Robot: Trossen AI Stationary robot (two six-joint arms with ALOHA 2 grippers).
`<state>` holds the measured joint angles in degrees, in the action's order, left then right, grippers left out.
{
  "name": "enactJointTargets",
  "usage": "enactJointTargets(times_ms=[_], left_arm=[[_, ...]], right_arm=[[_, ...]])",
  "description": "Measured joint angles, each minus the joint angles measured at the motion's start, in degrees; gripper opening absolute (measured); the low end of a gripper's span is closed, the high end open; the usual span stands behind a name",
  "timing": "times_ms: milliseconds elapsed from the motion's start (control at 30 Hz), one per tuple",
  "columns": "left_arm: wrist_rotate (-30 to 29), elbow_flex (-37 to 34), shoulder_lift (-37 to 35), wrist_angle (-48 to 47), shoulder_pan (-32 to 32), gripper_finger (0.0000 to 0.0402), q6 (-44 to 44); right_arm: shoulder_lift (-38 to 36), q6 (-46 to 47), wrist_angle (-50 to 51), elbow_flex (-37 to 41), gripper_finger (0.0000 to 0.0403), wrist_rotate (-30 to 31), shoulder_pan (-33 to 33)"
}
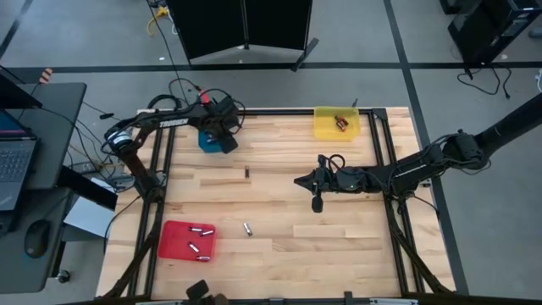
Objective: Sort batteries
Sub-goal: Put the silver battery into the red bin
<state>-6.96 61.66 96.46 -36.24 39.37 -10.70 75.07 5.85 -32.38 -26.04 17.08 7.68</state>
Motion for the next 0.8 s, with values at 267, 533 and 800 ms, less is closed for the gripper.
enactJointTargets(times_ms=[267,533,800], left_arm=[[-4.02,-4.83,-8.54,5.67,-3.45,0.0127,3.21],[-5.82,-17.49,-20.22,22.05,-8.31,0.0127,6.67],[4.17,-17.38,-18.39,28.11,-9.93,0.0091,8.41]], right_arm=[[0.0,0.0,0.31,0.0,0.0036,0.0,0.0],[0.0,-0.02,0.19,0.0,0.0031,0.04,-0.15],[0.02,-0.02,-0.57,0.01,0.001,1.49,-0.63]])
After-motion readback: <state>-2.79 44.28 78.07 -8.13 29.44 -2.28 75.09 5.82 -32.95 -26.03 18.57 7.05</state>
